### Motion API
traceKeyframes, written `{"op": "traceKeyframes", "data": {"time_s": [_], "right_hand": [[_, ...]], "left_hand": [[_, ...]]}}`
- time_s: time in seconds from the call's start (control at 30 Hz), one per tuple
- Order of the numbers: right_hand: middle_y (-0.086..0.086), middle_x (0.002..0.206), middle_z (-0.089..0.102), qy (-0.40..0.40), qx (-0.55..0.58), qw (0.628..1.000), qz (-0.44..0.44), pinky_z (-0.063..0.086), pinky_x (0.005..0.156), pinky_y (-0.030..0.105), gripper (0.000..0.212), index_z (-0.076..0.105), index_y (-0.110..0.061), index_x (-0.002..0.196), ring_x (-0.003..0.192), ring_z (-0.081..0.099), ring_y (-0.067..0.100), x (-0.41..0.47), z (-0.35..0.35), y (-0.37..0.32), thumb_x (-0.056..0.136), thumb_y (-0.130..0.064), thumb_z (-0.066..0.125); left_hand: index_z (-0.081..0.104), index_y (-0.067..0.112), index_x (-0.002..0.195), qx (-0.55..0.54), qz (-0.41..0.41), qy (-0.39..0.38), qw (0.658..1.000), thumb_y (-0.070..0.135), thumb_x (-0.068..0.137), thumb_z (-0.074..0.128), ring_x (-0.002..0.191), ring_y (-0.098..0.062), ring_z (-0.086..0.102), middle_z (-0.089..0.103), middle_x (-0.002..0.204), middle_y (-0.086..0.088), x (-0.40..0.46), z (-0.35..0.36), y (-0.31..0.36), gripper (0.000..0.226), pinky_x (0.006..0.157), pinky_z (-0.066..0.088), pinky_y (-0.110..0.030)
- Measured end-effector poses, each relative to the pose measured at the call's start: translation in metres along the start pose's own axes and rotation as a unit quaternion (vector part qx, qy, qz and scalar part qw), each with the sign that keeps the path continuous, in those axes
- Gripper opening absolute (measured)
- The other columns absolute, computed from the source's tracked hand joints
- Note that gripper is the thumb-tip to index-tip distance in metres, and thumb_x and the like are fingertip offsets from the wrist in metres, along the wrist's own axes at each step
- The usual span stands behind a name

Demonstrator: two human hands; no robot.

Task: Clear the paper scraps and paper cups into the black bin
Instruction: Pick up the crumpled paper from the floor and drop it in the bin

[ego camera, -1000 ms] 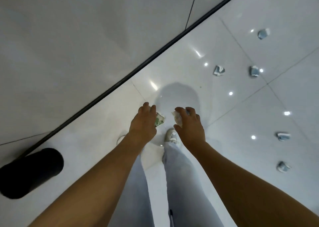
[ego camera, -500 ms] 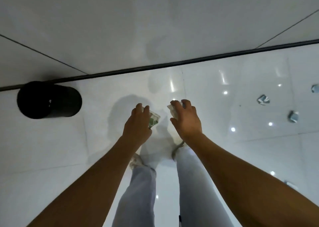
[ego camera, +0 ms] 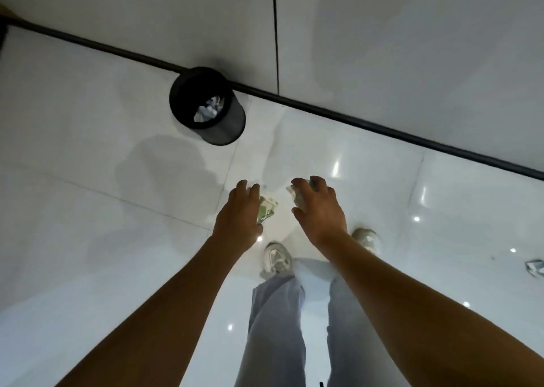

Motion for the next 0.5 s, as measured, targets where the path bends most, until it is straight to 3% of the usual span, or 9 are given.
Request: {"op": "traceKeyframes", "data": {"time_s": [0.23, 0.5], "right_hand": [[0.002, 0.144, 0.034, -0.052, -0.054, 0.995, -0.061, 0.052, 0.086, 0.037, 0.052, 0.040, -0.032, 0.136, 0.126, 0.039, 0.025, 0.038, 0.034, -0.081, 0.090, -0.020, 0.061], [0.002, 0.140, 0.037, -0.079, -0.081, 0.983, -0.143, 0.050, 0.083, 0.030, 0.050, 0.040, -0.032, 0.134, 0.120, 0.044, 0.022, 0.112, 0.041, -0.171, 0.090, -0.023, 0.062]], "left_hand": [[0.026, 0.012, 0.145, -0.073, -0.099, 0.015, 0.992, 0.027, 0.082, 0.073, 0.136, -0.025, 0.033, 0.021, 0.151, -0.010, 0.004, -0.025, -0.097, 0.081, 0.093, 0.048, -0.031], [0.027, 0.012, 0.143, -0.121, -0.145, 0.057, 0.980, 0.029, 0.081, 0.073, 0.130, -0.024, 0.037, 0.026, 0.145, -0.009, 0.047, -0.068, -0.164, 0.079, 0.092, 0.051, -0.032]]}}
Point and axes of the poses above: each hand's wrist, its own x-axis towards the middle knuckle, its own z-axis out of the palm, y = z × x, the point moved 9 cm from there along x, towards the middle knuckle
